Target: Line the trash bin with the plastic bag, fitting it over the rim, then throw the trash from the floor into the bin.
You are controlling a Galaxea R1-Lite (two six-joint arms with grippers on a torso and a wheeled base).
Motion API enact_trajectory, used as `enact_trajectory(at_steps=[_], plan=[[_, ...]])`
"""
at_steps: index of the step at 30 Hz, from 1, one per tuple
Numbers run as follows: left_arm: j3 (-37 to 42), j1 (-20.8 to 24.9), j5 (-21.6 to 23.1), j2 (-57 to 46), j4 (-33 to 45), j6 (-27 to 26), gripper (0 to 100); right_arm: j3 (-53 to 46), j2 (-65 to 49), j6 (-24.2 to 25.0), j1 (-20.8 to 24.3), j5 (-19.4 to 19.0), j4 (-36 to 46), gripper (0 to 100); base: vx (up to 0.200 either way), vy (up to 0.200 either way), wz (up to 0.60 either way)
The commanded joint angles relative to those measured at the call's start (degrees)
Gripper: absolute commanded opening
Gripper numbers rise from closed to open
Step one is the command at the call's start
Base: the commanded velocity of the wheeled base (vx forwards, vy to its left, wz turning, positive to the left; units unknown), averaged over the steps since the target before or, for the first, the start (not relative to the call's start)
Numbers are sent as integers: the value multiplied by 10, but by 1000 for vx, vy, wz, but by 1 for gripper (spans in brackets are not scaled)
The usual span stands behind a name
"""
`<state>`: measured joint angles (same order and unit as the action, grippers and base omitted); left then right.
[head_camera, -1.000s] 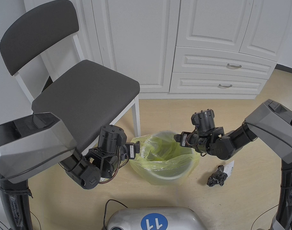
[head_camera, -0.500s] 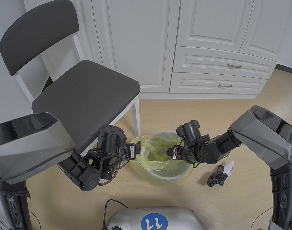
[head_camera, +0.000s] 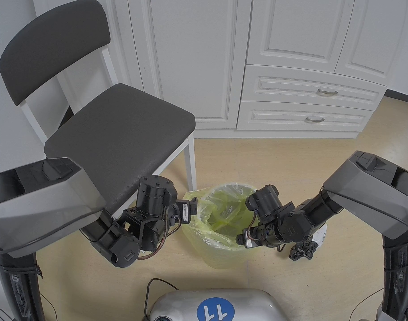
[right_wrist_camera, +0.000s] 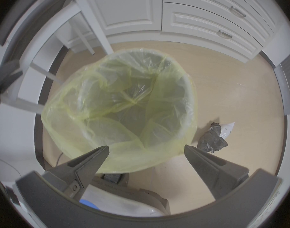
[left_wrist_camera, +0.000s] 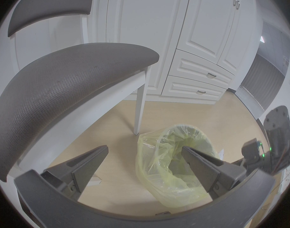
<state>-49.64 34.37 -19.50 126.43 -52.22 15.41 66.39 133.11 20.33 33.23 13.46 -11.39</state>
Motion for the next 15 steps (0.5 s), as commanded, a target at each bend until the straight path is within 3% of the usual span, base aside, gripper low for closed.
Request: enact_trajectory(at_steps=[1,15], plan=[[2,-1,0,1,-1,0,100,-25,-13,-8,15,-1,0,100,0,0,0],[2,-1,0,4,-1,0,100,-75,-52,-43,42,-3,-4,100,0,0,0]])
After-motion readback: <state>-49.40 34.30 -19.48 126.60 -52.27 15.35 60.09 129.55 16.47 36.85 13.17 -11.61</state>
